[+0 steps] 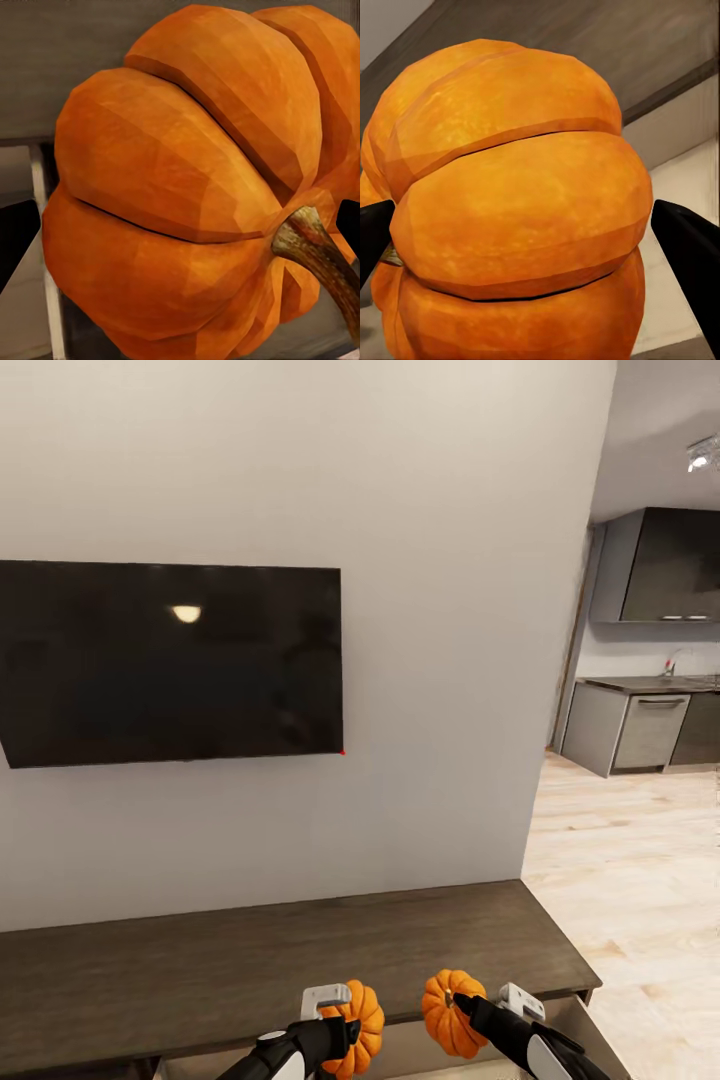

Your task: Place each of the two pumpkins and all three candles from the living room inside a cabinet in the living room (use any cabinet), then make sure every cabinet is closed, and position the cauldron so it is next to a table in the living room.

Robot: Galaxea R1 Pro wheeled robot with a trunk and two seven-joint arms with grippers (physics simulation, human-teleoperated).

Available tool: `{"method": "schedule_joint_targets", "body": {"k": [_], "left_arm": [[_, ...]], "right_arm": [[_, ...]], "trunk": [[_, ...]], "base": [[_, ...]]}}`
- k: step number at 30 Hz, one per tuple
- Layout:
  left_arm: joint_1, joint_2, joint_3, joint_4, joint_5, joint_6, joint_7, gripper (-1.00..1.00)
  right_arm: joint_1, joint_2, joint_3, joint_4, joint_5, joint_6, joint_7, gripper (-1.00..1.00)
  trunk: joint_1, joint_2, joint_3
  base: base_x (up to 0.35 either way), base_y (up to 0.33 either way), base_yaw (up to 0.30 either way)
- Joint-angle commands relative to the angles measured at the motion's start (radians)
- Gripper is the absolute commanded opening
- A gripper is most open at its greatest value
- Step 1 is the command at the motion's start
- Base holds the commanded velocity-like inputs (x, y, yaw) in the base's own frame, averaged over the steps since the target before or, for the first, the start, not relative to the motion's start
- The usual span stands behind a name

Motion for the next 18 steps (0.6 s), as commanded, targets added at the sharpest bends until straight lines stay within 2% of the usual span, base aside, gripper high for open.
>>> {"method": "schedule_joint_targets", "body": {"k": [1,9,18], "left_arm": [[-0.001,0.001,-0.007,-0.002,0.011,0.001,0.01,-1.0],[-0.001,0.0,-0.009,-0.002,0.009,0.001,0.012,-1.0],[-0.001,0.003,-0.002,-0.002,0.007,0.001,0.013,-1.0]], "right_arm": [[0.0,-0.001,0.005,-0.001,-0.009,0.004,-0.001,-1.0],[0.0,-0.001,0.005,-0.002,-0.004,0.004,-0.001,-1.0],[0.0,0.001,0.008,-0.006,0.0,0.004,-0.001,-1.0]], "trunk": [[0.0,-0.001,0.0],[0.0,-0.001,0.002],[0.0,-0.001,0.002]], "base": [[0.0,-0.044,-0.199],[0.002,-0.113,-0.041],[0.12,-0.054,-0.001]]}}
